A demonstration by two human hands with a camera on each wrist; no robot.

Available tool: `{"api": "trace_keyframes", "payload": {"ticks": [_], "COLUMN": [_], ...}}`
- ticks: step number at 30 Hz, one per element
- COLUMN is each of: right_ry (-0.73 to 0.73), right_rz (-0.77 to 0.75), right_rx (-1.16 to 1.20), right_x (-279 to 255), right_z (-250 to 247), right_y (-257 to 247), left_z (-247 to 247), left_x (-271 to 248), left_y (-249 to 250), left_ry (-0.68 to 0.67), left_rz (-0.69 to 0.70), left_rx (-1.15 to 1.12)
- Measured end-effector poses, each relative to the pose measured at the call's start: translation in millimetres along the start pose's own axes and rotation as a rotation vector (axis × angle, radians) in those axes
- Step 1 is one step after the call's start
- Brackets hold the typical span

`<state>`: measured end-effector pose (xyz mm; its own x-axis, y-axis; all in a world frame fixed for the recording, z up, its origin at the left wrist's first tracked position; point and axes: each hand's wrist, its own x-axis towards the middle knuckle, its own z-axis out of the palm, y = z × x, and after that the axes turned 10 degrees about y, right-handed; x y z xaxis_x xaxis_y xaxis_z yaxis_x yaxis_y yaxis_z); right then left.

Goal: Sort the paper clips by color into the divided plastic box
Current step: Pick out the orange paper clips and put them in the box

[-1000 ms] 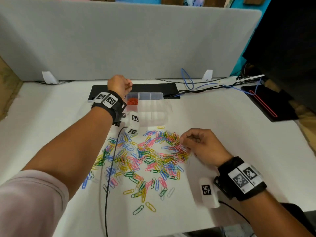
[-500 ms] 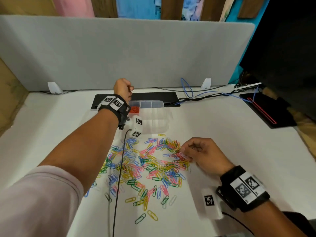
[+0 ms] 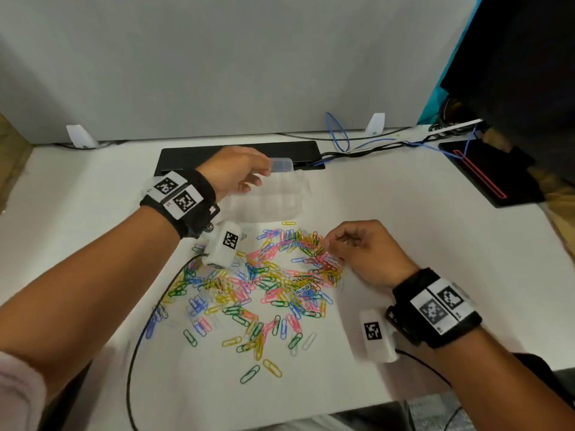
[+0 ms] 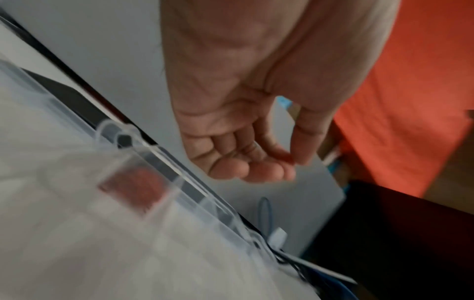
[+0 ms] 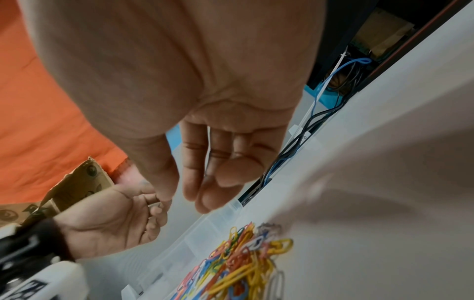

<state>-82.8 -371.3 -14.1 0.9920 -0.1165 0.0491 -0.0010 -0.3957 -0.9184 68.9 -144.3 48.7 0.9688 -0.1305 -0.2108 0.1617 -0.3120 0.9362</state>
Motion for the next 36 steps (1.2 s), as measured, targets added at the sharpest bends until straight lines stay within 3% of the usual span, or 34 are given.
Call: {"api": "trace_keyframes", "payload": {"ticks": [3,6,12,17,21,28,33,36], "right_ry": [0.024,0.078,0.019,-0.108,-0.126,-0.091,-0.064,-0.024], "right_rz": [0.004,0.035,0.031,0.109,0.088,0.061,0.047,0.015], "right_rx": [-0.107,-0.234,-0.361,-0.497,-0.576,-0.487,-0.397,-0.277], "right_x": [1.5,2.9,-0.6,2.6,4.0,4.1,5.9,5.8], "right_z": [0.9,-0.7,-1.5,-1.0,-0.6,-9.6,-8.4,-10.7], "right_y": [3.8,9.6,4.1,4.0,3.4,-2.8,-2.5,-9.0], "left_z": [26.0,53.2,82.5,91.0,89.7,70.0,71.9,77.4], "left_x": [-33.7,-54.7,-61.4,-63.6,-69.5,-68.7,-72.7,-76.2], "left_y": [-4.0,-13.9,-30.8,-36.8,-35.9,-33.5,-33.3,-31.2], "left_ry": [-0.227,-0.366,-0.325,-0.306,-0.337,-0.254,-0.330,-0.265], "left_rz": [0.106,0.222,0.266,0.317,0.370,0.268,0.034,-0.121], "left_rx": [0.298,0.561,0.844,0.948,1.004,0.677,0.299,0.054]}}
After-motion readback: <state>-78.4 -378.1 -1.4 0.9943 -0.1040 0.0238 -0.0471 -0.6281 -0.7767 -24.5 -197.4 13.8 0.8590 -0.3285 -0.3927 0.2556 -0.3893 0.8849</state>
